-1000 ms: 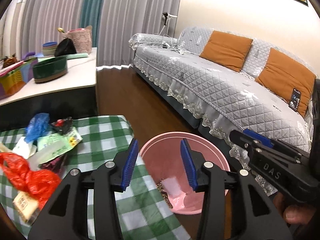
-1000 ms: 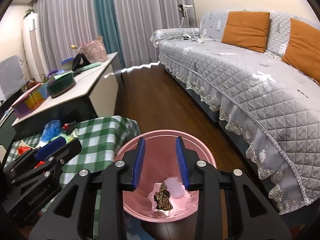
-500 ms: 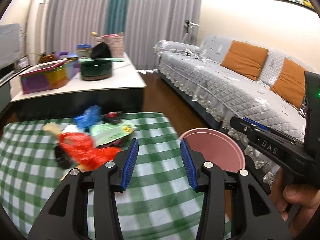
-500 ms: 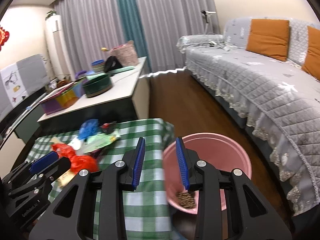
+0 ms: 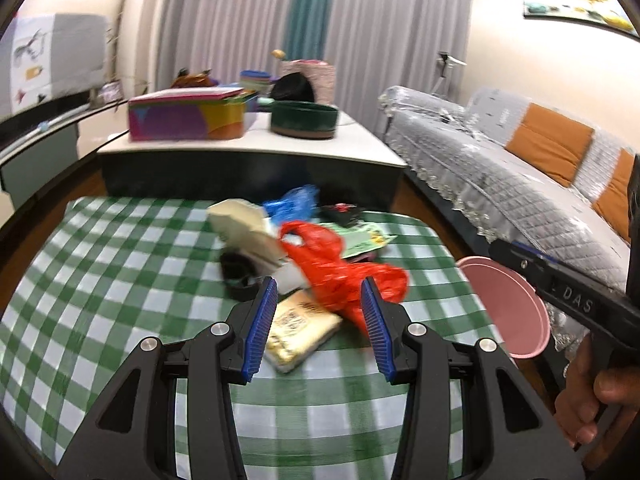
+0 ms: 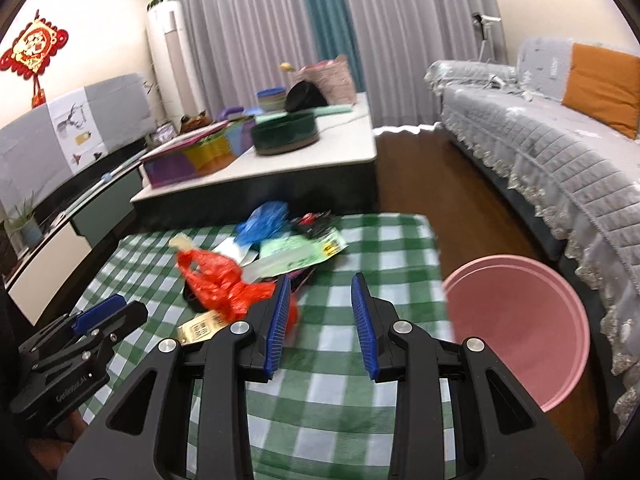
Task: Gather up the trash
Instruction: 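Return both tools to the table and reach toward the red plastic bag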
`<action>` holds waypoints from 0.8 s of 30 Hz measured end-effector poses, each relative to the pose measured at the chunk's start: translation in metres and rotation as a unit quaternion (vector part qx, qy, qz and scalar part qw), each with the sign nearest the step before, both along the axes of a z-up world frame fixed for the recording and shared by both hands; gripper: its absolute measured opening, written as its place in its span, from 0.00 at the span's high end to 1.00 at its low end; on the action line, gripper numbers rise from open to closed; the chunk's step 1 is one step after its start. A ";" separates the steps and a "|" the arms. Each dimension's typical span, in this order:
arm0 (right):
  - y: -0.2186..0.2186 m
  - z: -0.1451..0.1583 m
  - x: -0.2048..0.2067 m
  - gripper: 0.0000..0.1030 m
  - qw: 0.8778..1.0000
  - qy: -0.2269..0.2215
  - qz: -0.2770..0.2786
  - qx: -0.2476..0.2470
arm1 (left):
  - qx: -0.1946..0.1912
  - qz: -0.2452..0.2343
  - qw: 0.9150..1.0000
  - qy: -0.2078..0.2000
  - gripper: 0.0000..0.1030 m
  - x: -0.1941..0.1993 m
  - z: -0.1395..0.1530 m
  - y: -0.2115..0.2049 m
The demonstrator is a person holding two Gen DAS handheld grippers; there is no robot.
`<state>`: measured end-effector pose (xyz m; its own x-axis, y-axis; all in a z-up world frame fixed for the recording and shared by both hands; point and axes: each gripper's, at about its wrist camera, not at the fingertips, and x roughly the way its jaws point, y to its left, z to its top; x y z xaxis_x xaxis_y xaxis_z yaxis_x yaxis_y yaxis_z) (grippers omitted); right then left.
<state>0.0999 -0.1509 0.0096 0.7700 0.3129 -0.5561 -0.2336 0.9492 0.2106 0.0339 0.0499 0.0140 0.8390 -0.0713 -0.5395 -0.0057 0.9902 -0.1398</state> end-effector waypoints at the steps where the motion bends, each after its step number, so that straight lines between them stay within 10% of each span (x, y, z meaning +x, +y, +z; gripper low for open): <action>1: 0.004 -0.003 0.002 0.68 1.000 0.004 0.004 0.001 | -0.002 0.004 1.000 0.001 0.58 0.001 -0.001 0.003; 24: 0.055 -0.058 0.054 0.59 0.995 0.074 0.060 0.006 | -0.029 0.059 0.997 0.038 0.58 0.041 -0.040 0.045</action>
